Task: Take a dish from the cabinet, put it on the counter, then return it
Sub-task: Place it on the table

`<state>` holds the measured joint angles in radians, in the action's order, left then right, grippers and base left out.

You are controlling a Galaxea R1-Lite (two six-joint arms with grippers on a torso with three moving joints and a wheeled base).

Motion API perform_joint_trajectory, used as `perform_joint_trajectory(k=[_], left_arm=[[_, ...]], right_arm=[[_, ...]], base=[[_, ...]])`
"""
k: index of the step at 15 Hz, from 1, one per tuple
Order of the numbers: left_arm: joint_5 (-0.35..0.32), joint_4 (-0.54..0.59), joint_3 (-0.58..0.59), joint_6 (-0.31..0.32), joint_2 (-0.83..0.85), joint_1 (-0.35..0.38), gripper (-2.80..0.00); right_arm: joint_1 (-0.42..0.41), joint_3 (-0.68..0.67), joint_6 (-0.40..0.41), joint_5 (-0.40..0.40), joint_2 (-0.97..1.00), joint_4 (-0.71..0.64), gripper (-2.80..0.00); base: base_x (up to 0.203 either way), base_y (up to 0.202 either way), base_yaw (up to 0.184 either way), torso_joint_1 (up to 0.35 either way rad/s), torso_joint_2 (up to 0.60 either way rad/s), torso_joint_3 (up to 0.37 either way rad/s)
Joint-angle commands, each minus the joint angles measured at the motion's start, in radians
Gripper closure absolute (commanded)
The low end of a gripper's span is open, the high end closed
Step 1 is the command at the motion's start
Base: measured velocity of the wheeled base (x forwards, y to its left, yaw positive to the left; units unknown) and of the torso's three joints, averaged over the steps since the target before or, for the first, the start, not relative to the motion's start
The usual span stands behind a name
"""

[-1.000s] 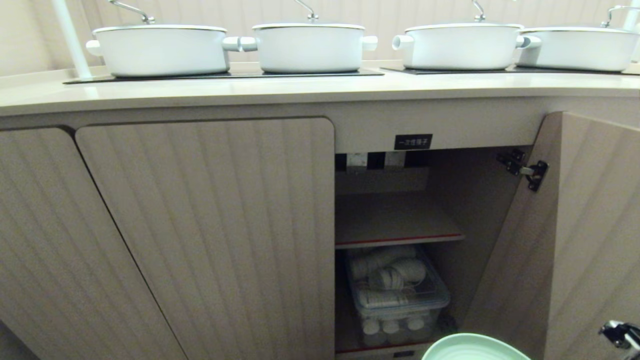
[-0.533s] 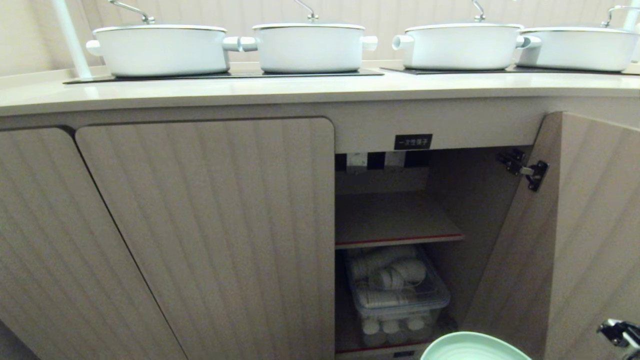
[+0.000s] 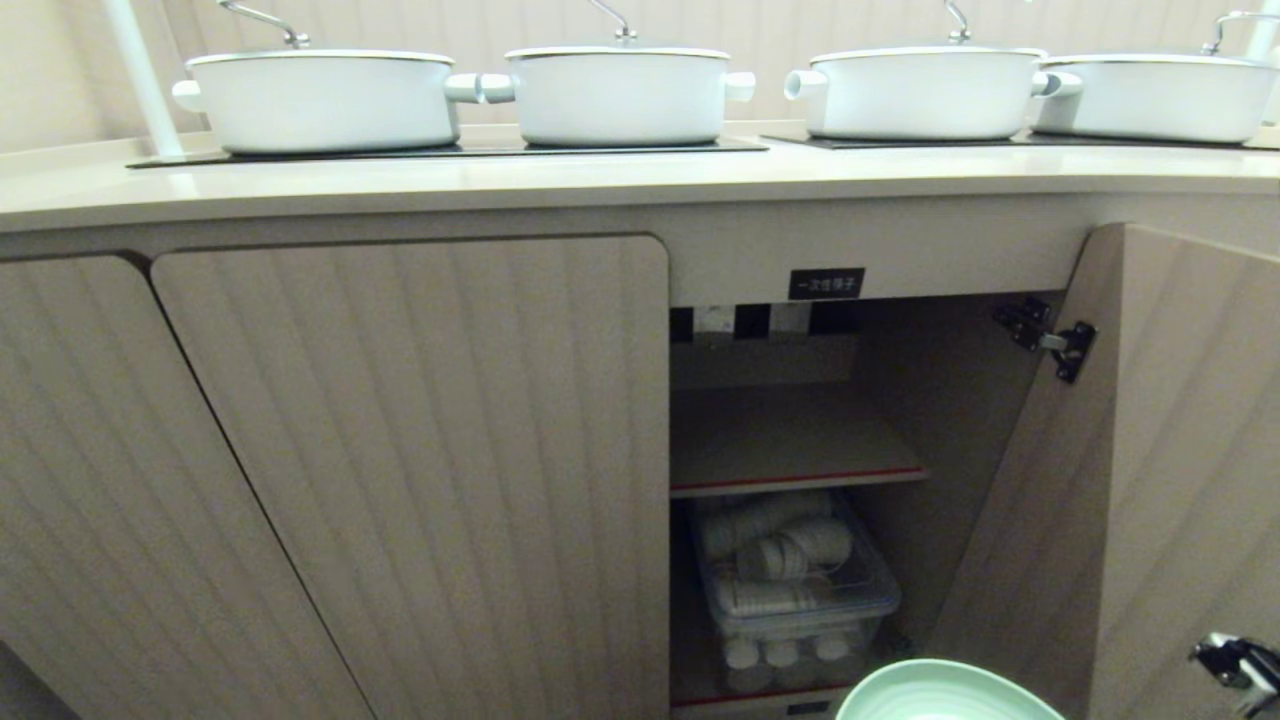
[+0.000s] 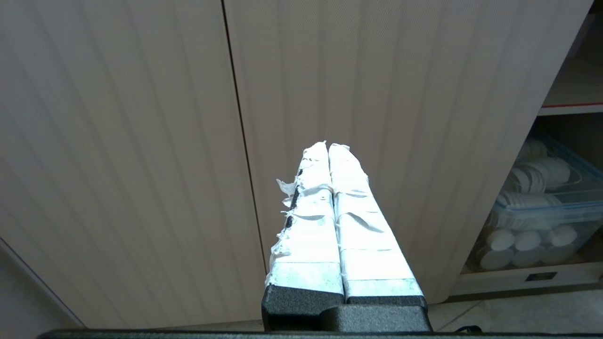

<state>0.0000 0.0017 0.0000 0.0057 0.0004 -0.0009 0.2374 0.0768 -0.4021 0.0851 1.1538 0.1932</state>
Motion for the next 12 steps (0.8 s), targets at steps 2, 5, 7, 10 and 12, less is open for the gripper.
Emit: perform_joint_trajectory(k=[2, 5, 7, 10, 12], left_arm=[[0.000, 0.000, 0.000, 0.000, 0.000, -0.001, 0.00], [0.000, 0.000, 0.000, 0.000, 0.000, -0.001, 0.00], [0.000, 0.000, 0.000, 0.000, 0.000, -0.001, 0.00], [0.000, 0.000, 0.000, 0.000, 0.000, 0.000, 0.00], [0.000, 0.000, 0.000, 0.000, 0.000, 0.001, 0.00]], right_arm=[[0.000, -0.006, -0.008, 0.002, 0.020, 0.009, 0.00], [0.000, -0.006, -0.012, 0.002, 0.030, 0.011, 0.00], [0.000, -0.011, -0.012, 0.002, 0.030, 0.012, 0.00], [0.000, -0.014, -0.012, 0.005, 0.038, 0.034, 0.00], [0.002, -0.014, -0.012, 0.011, 0.040, 0.040, 0.00]], base=[[0.000, 0.000, 0.000, 0.000, 0.00, 0.000], [0.000, 0.000, 0.000, 0.000, 0.00, 0.000], [0.000, 0.000, 0.000, 0.000, 0.00, 0.000], [0.000, 0.000, 0.000, 0.000, 0.00, 0.000], [0.000, 0.000, 0.000, 0.000, 0.00, 0.000]])
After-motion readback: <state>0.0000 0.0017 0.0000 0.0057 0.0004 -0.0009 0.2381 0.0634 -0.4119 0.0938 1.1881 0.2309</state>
